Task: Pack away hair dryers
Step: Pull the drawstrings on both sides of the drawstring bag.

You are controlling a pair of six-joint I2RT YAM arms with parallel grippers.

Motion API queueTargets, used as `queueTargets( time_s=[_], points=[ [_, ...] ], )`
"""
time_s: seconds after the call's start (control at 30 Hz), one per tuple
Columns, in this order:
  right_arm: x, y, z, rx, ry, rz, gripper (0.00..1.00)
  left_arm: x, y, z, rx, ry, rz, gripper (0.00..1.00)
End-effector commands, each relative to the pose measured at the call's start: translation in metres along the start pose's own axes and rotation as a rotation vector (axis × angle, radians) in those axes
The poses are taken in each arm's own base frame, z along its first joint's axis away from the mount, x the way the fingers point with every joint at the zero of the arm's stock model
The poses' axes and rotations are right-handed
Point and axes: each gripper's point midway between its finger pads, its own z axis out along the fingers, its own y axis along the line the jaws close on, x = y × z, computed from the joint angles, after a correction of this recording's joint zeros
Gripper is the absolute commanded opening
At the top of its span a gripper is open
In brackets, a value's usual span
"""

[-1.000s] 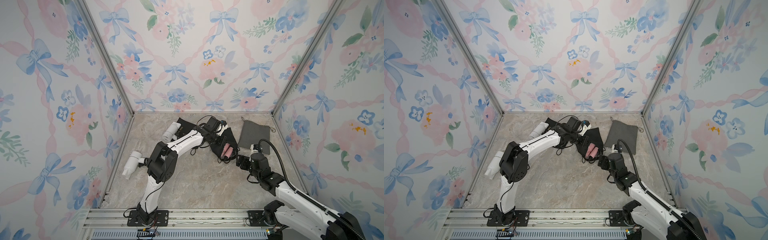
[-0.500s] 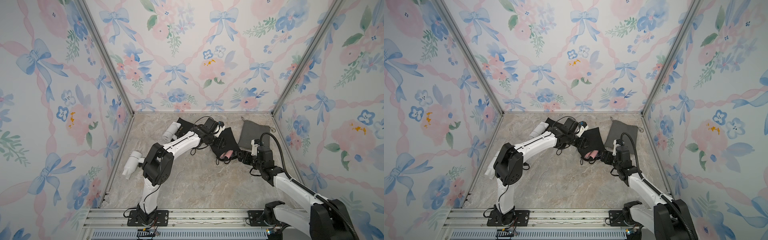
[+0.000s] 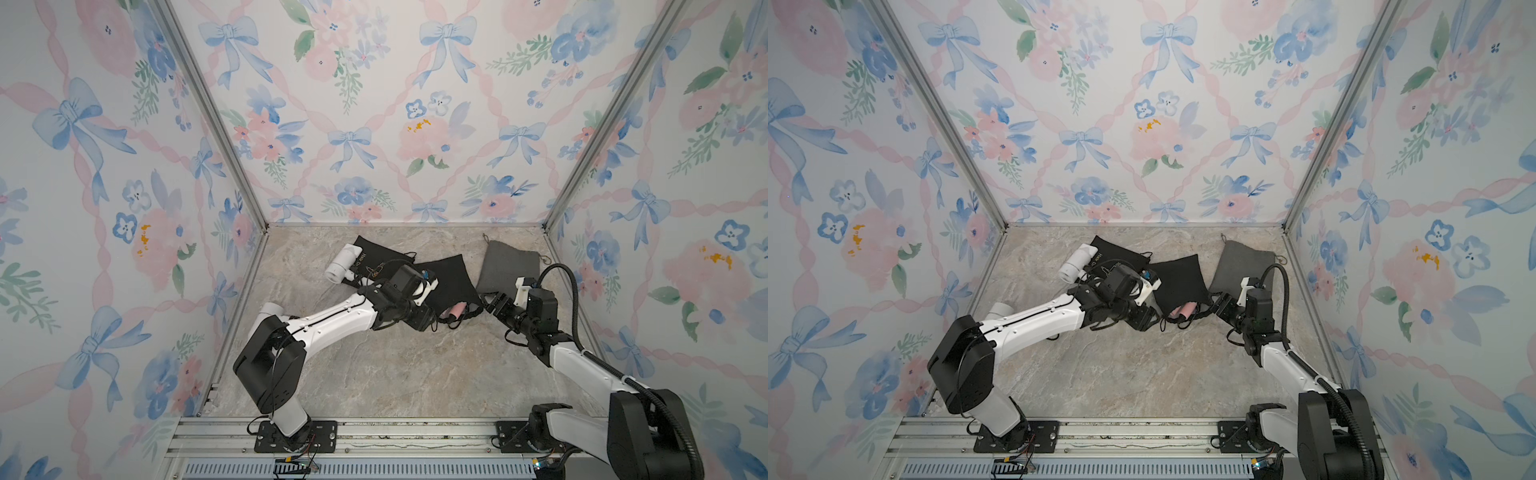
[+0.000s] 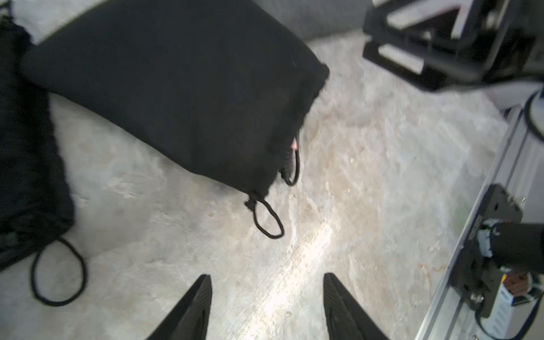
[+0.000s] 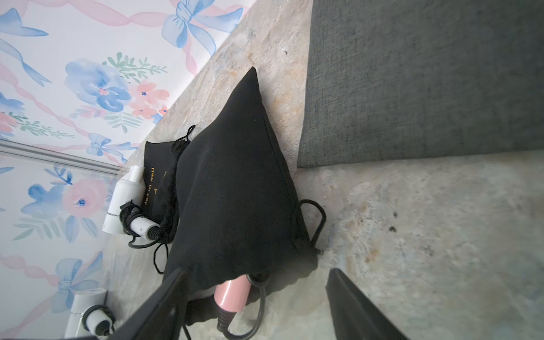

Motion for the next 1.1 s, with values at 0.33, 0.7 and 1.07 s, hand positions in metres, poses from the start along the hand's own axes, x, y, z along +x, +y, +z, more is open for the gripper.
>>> queueTargets(
  time_s=[0.33, 0.7, 1.07],
  points=[
    [0.016, -0.003, 0.004, -0.057, 0.045, 0.044, 0.75, 0.002, 0.001, 0.053, -0.085, -0.036, 0.028, 0.62],
    [0.017, -0.008, -0.004, -0.003, 0.048, 0.024, 0.75, 0.002, 0.018, 0.082, -0.147, -0.009, -0.025, 0.01],
    [0.032, -0.034, 0.023, 0.060, 0.093, 0.378, 0.70, -0.003, 0.027, 0.064, -0.149, -0.061, -0.076, 0.00]
  ],
)
